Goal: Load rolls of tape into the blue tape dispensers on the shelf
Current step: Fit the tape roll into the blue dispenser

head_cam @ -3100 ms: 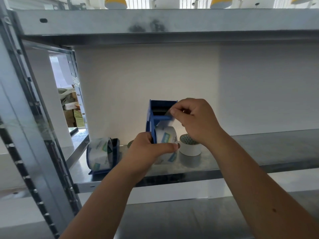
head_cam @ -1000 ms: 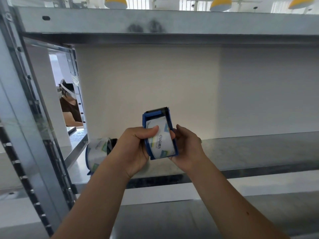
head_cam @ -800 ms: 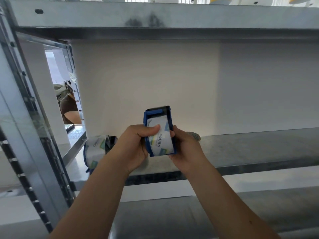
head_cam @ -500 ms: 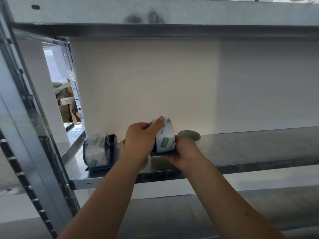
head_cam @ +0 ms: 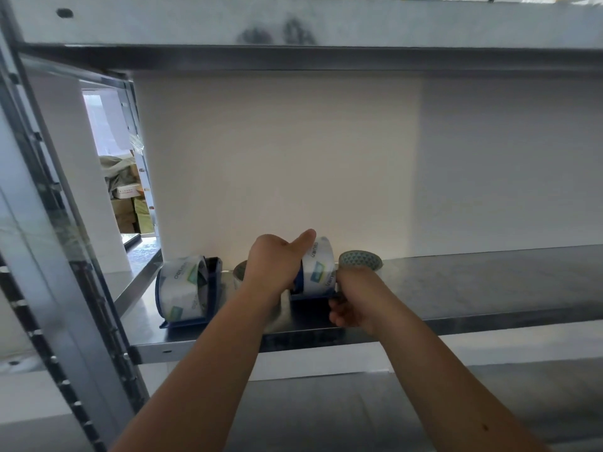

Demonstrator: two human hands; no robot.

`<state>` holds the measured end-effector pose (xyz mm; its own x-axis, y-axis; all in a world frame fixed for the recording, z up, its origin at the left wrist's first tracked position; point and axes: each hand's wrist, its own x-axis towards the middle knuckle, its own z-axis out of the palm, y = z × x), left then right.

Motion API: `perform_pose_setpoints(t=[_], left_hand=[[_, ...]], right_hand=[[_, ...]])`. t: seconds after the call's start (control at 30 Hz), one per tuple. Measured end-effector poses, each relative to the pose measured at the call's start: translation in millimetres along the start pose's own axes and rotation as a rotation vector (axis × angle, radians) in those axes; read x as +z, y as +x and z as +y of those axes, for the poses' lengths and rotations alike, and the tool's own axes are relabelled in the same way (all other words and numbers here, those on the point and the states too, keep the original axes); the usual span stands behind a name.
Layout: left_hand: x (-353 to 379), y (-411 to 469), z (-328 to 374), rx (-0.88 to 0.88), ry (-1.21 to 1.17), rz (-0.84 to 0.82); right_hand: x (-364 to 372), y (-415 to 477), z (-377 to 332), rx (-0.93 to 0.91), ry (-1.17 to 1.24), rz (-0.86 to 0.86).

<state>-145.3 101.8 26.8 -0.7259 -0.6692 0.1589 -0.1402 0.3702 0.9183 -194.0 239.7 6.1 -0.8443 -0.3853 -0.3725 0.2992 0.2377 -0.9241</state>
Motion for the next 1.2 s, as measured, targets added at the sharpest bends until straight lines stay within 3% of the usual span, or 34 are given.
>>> perform_pose_setpoints(t=[0.17, 0.57, 0.87, 1.2], left_hand=[[-2.8, -18.9, -17.5, 0.085, 0.122, -0.016], [-8.5, -38.3, -6.9, 0.106, 0.2, -0.085], [-11.0, -29.5, -6.9, 0.072, 0.14, -0.076], [-2.0, -38.0, -34.4, 0.09, 0.018, -0.069]], right_hand=[[-7.0, -4.6, 5.8, -0.123, -0.395, 0.135], [-5.3, -7.6, 12.7, -0.167, -0.341, 0.114], [-2.8, -1.2, 7.7, -0.3, -0.508, 0.122], [-8.1, -0.9, 3.7, -0.194, -0.48, 0.066]])
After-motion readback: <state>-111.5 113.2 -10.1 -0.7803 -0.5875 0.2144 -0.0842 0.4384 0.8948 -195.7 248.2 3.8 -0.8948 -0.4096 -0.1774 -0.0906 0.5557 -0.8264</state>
